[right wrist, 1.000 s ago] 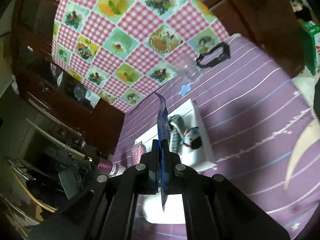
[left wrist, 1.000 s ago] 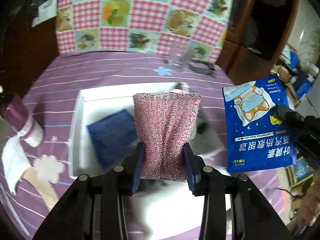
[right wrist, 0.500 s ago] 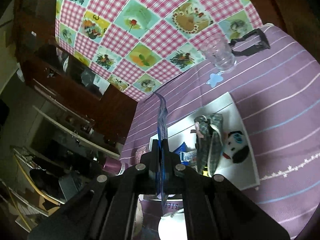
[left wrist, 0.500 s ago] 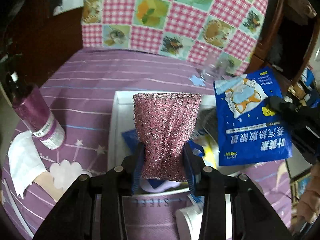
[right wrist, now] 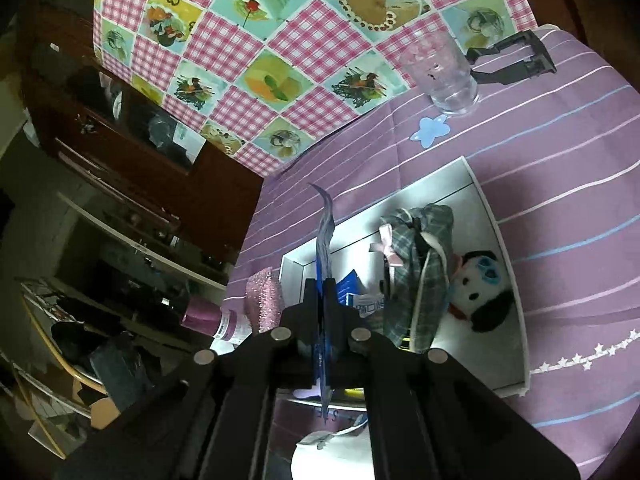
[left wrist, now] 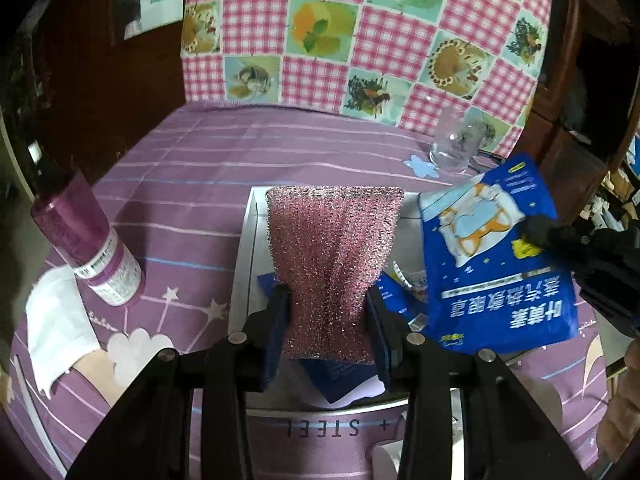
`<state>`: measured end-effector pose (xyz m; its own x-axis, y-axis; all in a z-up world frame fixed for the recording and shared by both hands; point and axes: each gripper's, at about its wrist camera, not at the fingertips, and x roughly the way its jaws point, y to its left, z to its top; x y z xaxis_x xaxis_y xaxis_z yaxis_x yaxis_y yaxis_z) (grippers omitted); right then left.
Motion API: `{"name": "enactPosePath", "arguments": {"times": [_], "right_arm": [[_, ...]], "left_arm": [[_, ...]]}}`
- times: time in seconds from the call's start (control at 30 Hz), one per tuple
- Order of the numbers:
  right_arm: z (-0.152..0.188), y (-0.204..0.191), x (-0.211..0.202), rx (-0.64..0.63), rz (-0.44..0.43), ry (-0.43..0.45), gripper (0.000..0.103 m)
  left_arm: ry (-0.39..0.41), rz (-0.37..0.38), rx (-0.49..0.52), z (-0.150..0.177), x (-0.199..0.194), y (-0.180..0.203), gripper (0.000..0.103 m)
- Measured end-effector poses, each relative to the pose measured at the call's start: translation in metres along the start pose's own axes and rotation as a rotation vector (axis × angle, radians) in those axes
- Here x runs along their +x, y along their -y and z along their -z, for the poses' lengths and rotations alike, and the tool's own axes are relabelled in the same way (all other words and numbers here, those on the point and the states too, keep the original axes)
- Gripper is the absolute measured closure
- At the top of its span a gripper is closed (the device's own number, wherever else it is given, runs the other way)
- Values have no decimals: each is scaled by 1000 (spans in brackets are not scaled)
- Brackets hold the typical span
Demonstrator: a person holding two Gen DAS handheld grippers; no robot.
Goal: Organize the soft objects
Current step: 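Lower sponge into box and open left gripper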
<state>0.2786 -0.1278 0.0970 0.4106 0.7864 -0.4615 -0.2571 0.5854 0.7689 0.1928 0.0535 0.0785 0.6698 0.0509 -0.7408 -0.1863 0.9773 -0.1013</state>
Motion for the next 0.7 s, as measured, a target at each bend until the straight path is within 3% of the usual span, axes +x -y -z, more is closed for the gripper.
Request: {"name": "enactPosePath", "arguments": {"times": [0.23, 0.3, 0.4, 0.5, 0.7], "right_arm": [[5, -6, 1, -20, 2, -6, 100], [6, -7, 3, -24, 3, -12, 100], [6, -7, 3, -25, 5, -12, 100], [6, -8, 2, -30, 16, -1, 100], [1, -9, -12, -30, 6, 38, 100]], "left_arm": [[-29, 25, -13, 6, 13, 5, 62], [-28, 40, -27, 7, 16, 3, 48], [-42, 145, -91, 7, 19, -6, 32], [-56, 220, -148, 5, 17, -12, 26], [2, 272, -179, -4, -8, -18, 22]]}}
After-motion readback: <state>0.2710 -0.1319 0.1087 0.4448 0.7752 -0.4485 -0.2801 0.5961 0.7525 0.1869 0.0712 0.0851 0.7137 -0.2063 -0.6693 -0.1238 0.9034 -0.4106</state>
